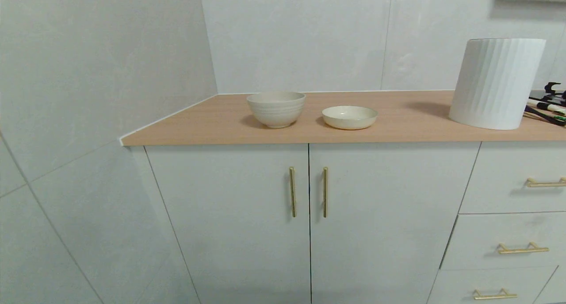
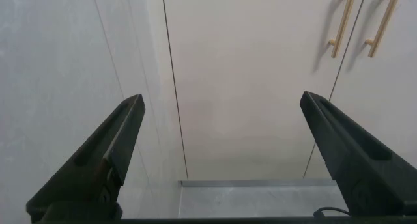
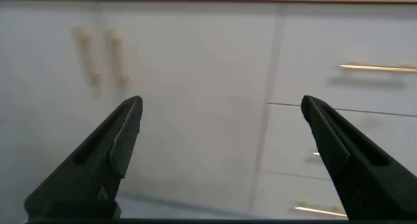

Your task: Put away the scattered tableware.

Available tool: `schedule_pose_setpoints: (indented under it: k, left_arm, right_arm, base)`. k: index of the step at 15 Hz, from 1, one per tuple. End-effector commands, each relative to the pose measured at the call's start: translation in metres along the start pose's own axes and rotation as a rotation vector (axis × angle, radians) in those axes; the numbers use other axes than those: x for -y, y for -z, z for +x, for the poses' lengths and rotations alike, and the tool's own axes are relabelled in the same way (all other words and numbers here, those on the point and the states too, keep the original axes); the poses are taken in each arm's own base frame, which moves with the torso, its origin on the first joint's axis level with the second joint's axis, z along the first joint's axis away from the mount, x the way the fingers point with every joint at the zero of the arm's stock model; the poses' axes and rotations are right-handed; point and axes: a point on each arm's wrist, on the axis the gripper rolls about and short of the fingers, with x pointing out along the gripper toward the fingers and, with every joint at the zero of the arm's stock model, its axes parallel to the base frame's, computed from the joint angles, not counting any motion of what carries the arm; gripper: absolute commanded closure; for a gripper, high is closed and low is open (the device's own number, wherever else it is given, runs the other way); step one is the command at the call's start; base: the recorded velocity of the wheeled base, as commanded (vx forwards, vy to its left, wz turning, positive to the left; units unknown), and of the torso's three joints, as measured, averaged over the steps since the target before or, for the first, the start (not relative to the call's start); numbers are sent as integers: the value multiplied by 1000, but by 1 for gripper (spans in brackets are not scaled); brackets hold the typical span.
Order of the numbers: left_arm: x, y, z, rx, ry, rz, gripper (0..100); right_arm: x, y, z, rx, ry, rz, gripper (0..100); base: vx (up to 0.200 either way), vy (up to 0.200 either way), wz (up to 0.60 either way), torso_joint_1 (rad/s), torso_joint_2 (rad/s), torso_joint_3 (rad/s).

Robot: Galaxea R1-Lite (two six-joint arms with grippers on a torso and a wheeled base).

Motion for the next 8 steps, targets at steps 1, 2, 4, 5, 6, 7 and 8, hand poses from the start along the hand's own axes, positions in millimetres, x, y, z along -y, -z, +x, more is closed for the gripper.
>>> schedule_pose_setpoints:
  k: [1,2,4,5,6,7,8]
  left_arm:
    - [0,0,0,0,0,0,0]
    - [0,0,0,0,0,0,0]
    - [0,0,0,0,0,0,0]
    - [0,0,0,0,0,0,0]
    - [0,0,0,0,0,0,0]
    - [0,0,0,0,0,0,0]
    - [0,0,0,0,0,0,0]
  right_arm:
    - [3,-32,43,-217,-168,51,0]
    - [3,-38,57,-269,-204,66,0]
    - [3,-44,82,-362,-253,81,0]
    - [3,-52,99,-385,-280,87,0]
    - [1,-54,107,-403,-298,90,0]
    - [-7,-58,134,-440,-375,101,0]
    - [-16,-59,155,-457,-433,115,0]
  base:
    - [0,0,0,0,0,0]
    - [0,0,0,0,0,0]
    - [0,0,0,0,0,0]
    - [0,0,0,0,0,0]
    - [0,0,0,0,0,0]
    - [0,0,0,0,0,0]
    - [0,0,0,0,0,0]
